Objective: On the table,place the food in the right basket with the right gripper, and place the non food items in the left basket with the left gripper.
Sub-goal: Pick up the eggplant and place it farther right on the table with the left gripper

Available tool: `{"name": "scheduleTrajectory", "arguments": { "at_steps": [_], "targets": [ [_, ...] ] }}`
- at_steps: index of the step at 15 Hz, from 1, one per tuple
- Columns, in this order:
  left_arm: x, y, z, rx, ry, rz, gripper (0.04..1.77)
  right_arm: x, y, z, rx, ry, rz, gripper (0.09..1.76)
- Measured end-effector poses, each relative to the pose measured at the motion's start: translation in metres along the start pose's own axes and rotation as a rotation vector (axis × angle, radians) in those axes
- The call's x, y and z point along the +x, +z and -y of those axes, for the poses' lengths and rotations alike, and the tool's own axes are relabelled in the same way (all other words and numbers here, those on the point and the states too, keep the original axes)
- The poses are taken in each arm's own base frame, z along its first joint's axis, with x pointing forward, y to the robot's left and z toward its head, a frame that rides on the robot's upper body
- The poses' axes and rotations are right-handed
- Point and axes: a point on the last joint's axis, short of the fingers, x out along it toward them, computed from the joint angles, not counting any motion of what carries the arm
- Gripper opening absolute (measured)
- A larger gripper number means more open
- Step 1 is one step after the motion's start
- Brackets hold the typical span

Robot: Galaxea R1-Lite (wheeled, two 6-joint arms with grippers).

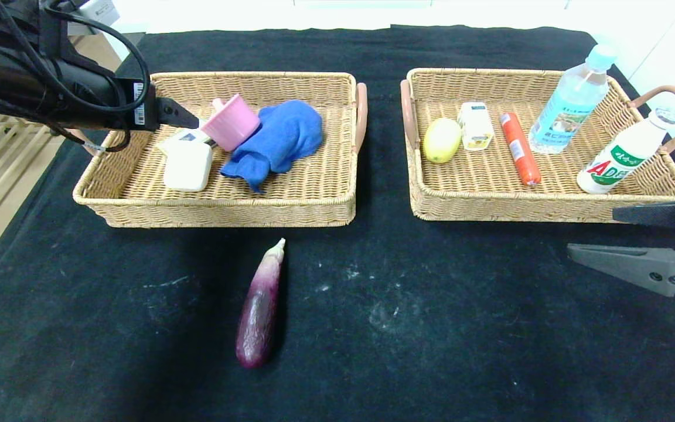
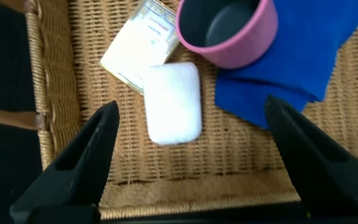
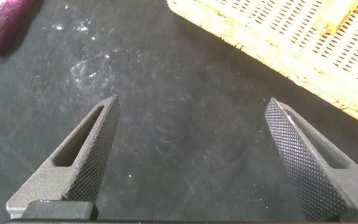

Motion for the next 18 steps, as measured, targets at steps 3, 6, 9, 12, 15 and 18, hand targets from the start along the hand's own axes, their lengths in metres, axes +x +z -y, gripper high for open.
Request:
{"name": "scheduleTrajectory", "arguments": {
  "at_steps": [3, 6, 9, 12, 15, 18],
  "targets": [
    [-0.021, -0.001, 0.013, 0.015, -0.04, -0.028, 1.69, 0.0, 0.0, 0.0, 0.0, 0.001, 0.001, 1.71],
    [-0.04, -0.004, 0.03, -0.004, -0.094, -0.065, 1.7, -0.001, 0.001, 0.0, 0.002, 0.001, 0.005, 1.71],
    [-0.058, -0.01, 0.047, -0.011, -0.154, -0.125, 1.7, -0.002, 0.001, 0.0, 0.001, -0.001, 0.009, 1.71],
    [-0.07, -0.017, 0.063, -0.002, -0.13, -0.169, 1.7, -0.002, 0.002, 0.0, 0.001, -0.003, 0.01, 1.71],
    [-0.074, -0.029, 0.08, -0.007, -0.127, -0.231, 1.71, -0.002, 0.002, 0.0, 0.001, -0.002, 0.01, 1.71],
    [-0.079, -0.044, 0.095, -0.034, -0.146, -0.336, 1.71, -0.001, 0.002, 0.0, 0.002, -0.003, 0.009, 1.71]
  ]
}}
